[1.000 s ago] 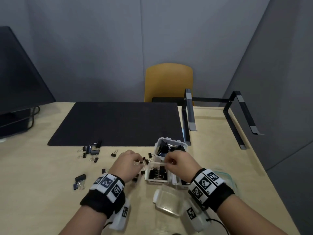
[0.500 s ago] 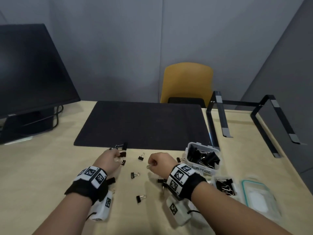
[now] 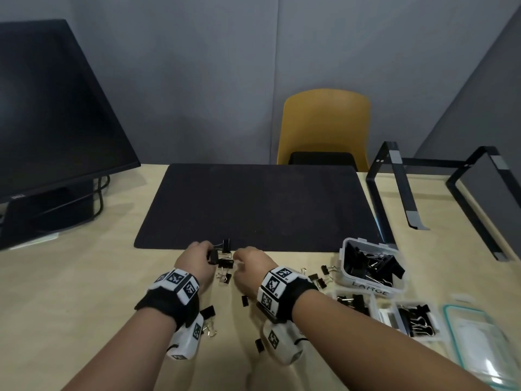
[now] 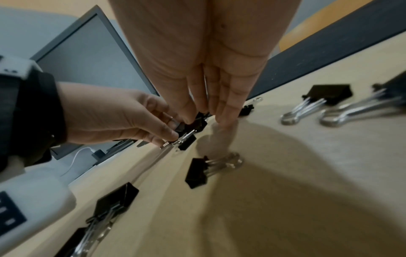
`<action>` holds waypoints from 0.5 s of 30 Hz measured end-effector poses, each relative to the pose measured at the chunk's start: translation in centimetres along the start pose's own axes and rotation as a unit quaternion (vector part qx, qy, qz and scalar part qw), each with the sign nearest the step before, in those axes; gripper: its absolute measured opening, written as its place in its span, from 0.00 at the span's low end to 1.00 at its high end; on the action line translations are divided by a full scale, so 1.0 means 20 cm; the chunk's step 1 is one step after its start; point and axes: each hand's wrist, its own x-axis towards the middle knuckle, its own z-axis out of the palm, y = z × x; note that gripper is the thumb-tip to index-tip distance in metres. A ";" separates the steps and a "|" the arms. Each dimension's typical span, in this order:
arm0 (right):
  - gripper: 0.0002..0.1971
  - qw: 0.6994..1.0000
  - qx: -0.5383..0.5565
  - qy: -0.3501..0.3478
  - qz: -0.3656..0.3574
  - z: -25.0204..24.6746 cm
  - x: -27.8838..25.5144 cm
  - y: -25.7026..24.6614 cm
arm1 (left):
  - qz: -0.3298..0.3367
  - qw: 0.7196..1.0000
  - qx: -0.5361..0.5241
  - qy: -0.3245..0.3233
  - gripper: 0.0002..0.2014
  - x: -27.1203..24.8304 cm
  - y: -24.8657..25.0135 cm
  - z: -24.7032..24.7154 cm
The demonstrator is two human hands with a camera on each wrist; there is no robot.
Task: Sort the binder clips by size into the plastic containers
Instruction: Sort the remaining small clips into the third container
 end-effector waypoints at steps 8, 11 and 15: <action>0.16 0.997 -0.072 0.011 0.001 0.09 0.10 -0.05 | 0.017 1.000 0.016 -0.014 0.16 0.01 0.01 0.01; 0.14 0.997 -0.072 0.014 0.020 0.08 0.11 -0.04 | 0.029 0.999 0.014 -0.012 0.16 0.01 -0.01 0.01; 0.14 0.996 -0.079 0.012 0.040 0.06 0.10 -0.01 | 0.029 1.000 -0.005 -0.006 0.18 0.01 -0.01 0.00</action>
